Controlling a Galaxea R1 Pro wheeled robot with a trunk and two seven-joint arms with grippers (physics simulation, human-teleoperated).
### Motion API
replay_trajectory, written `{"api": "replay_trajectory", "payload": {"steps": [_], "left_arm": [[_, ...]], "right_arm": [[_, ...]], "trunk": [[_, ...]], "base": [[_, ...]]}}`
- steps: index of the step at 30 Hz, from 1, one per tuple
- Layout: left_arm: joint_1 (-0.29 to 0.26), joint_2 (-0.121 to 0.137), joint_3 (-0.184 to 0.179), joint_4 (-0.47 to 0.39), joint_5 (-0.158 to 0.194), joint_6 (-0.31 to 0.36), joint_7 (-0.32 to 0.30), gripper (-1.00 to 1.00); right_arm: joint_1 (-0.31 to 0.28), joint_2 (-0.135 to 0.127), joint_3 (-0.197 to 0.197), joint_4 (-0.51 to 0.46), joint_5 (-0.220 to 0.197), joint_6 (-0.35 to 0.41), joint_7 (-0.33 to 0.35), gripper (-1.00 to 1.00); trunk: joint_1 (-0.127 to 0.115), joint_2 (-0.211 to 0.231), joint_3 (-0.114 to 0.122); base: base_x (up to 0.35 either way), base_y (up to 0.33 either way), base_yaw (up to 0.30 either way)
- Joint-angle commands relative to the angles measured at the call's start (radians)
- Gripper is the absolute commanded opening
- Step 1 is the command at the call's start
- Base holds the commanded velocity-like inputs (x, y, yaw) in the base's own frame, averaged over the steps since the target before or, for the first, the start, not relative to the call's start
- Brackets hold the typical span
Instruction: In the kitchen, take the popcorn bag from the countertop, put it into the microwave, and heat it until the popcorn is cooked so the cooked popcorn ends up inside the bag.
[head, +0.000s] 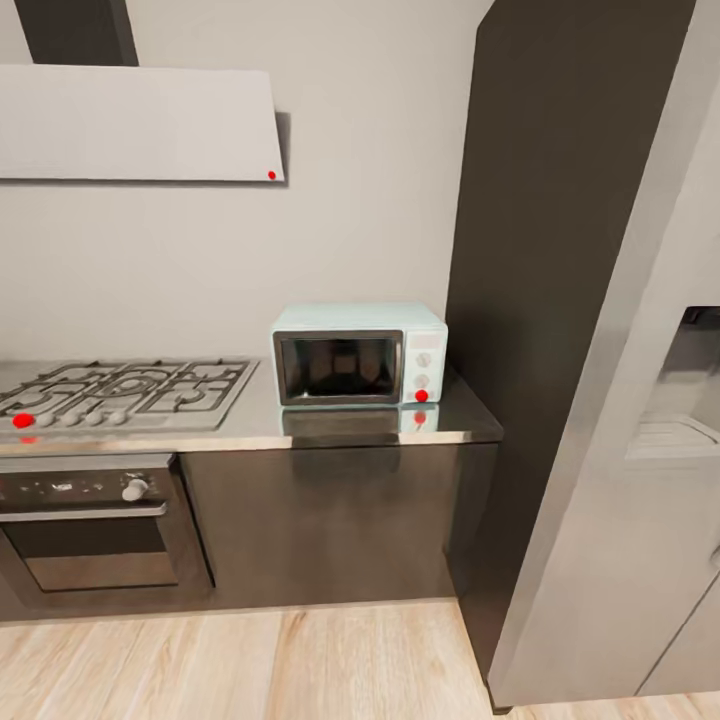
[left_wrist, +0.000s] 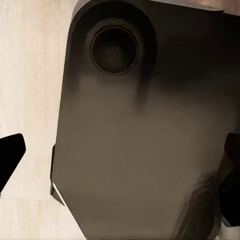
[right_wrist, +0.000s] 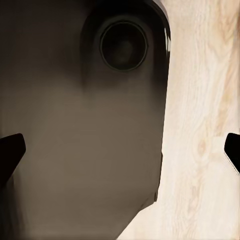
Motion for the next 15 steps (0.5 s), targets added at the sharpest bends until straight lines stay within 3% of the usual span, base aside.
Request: {"api": "replay_trajectory", "payload": {"steps": [1, 15], "left_arm": [[0.000, -0.001, 0.000, -0.001, 0.006, 0.000, 0.000, 1.00], [0.000, 0.000, 0.000, -0.001, 0.007, 0.000, 0.000, 1.00]], "right_arm": [[0.000, 0.000, 0.001, 0.000, 0.001, -0.003, 0.001, 1.00], [0.000, -0.001, 0.001, 0.000, 0.003, -0.004, 0.001, 1.00]], "trunk": [[0.001, 0.000, -0.001], [0.001, 0.000, -0.001]], "base": [[0.312, 0.000, 0.000], [0.293, 0.000, 0.000]]}}
